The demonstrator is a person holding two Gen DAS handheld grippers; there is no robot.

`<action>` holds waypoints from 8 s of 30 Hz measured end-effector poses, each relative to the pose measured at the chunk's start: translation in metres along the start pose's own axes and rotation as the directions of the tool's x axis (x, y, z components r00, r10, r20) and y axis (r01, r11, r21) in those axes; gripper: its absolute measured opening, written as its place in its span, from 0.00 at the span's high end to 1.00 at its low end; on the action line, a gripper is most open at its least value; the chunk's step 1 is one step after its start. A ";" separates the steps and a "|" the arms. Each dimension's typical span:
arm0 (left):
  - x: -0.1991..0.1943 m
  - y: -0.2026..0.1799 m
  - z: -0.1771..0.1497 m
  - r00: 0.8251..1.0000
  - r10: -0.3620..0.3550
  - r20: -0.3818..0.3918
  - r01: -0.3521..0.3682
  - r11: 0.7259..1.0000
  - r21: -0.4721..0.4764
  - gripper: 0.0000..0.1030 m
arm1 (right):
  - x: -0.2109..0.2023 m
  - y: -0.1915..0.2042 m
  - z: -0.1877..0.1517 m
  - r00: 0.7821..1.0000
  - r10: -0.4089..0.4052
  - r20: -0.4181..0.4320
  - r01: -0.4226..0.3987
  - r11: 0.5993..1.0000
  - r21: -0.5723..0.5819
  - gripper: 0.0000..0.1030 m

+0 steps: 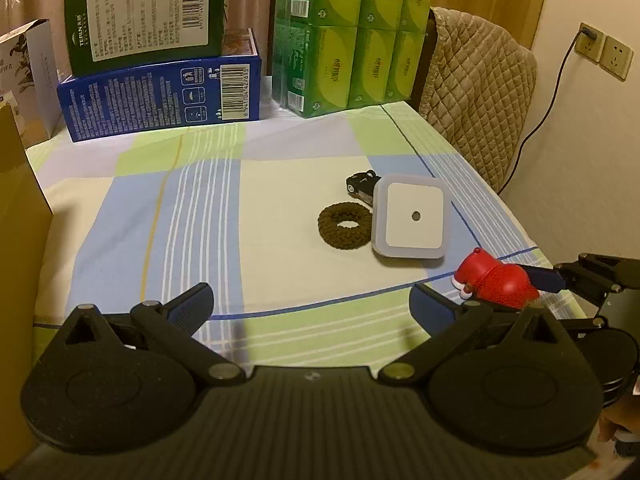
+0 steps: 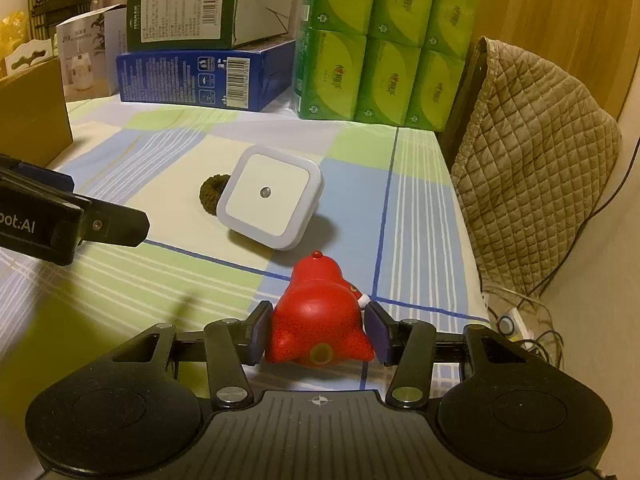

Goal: Organize objects
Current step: 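Grasp the red toy with the right tool while the left tool grasps the white night light, then carry the red toy and white night light over the cardboard box, then open the left tool to drop the night light into the box while the right tool holds the red toy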

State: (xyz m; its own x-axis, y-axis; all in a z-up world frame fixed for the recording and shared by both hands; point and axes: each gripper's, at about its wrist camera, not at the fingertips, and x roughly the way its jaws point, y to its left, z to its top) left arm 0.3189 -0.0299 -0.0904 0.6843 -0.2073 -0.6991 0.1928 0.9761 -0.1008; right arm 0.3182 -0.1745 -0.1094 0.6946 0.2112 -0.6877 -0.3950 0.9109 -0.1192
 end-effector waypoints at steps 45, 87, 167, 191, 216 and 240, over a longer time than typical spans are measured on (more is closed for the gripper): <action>0.052 -0.054 0.026 0.988 -0.137 0.069 0.129 0.986 0.101 0.18 | -0.008 -0.072 0.008 0.999 -0.021 0.039 0.006 0.936 0.352 0.55; -0.046 -0.019 -0.030 1.000 0.017 -0.008 -0.017 0.999 0.035 0.41 | -0.049 -0.022 0.009 0.997 0.077 0.020 -0.079 0.955 0.285 0.55; -0.351 0.068 -0.109 0.984 0.166 0.058 -0.163 0.985 -0.065 0.41 | -0.273 0.179 0.019 0.957 0.259 0.133 -0.278 0.948 0.155 0.55; -0.381 0.113 -0.098 0.972 0.227 0.061 -0.221 0.970 -0.103 0.41 | -0.271 0.230 0.051 0.921 0.363 0.139 -0.377 0.921 0.095 0.55; -0.365 0.199 -0.057 0.971 0.237 0.029 -0.233 0.967 -0.101 0.41 | -0.208 0.292 0.113 0.898 0.435 0.066 -0.436 0.900 0.002 0.55; -0.226 0.302 0.044 0.978 0.185 -0.093 -0.190 0.980 -0.050 0.41 | -0.065 0.316 0.191 0.894 0.445 -0.047 -0.448 0.890 -0.090 0.55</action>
State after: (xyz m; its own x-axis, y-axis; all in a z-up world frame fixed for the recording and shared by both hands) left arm 0.2534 0.3086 0.0684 0.6395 -0.0162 -0.7687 0.0235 0.9997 -0.0015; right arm 0.2632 0.1668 0.0340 0.4166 0.5778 -0.7019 -0.7167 0.6837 0.1374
